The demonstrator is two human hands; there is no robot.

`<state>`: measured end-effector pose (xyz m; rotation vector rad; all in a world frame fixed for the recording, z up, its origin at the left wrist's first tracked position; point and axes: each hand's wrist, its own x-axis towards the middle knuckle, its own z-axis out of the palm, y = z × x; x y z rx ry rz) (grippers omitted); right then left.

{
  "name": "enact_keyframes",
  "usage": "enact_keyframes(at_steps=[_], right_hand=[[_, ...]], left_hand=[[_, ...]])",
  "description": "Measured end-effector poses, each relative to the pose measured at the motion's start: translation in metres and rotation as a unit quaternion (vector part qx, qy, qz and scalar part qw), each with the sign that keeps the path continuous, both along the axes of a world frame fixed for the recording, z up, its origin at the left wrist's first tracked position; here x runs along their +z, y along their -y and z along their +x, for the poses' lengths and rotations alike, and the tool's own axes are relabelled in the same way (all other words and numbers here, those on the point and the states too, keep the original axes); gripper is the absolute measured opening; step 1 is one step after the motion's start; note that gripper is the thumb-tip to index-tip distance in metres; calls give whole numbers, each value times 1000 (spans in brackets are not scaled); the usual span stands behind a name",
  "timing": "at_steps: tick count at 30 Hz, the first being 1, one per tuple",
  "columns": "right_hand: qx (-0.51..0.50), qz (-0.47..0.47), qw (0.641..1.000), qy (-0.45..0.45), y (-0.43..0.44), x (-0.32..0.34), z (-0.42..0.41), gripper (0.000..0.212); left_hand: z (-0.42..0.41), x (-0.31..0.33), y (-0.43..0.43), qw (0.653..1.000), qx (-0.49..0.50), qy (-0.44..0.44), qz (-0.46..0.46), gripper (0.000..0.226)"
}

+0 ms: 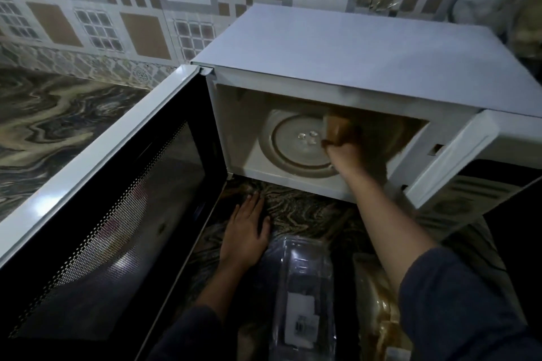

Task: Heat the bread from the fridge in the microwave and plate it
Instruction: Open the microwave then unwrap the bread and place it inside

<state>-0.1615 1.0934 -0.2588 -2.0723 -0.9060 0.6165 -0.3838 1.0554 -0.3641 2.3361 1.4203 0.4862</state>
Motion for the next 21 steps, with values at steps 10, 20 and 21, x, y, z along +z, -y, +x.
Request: enact_keyframes(at_steps=[10, 20, 21], right_hand=[[10, 98, 988, 120, 157, 0, -67, 40], [-49, 70, 970, 229, 305, -26, -102, 21], [-48, 60, 966, 247, 314, -29, -104, 21]], left_hand=[[-32, 5, 61, 997, -29, 44, -55, 48], [-89, 2, 158, 996, 37, 67, -44, 40], [-89, 3, 169, 997, 45, 60, -34, 37]])
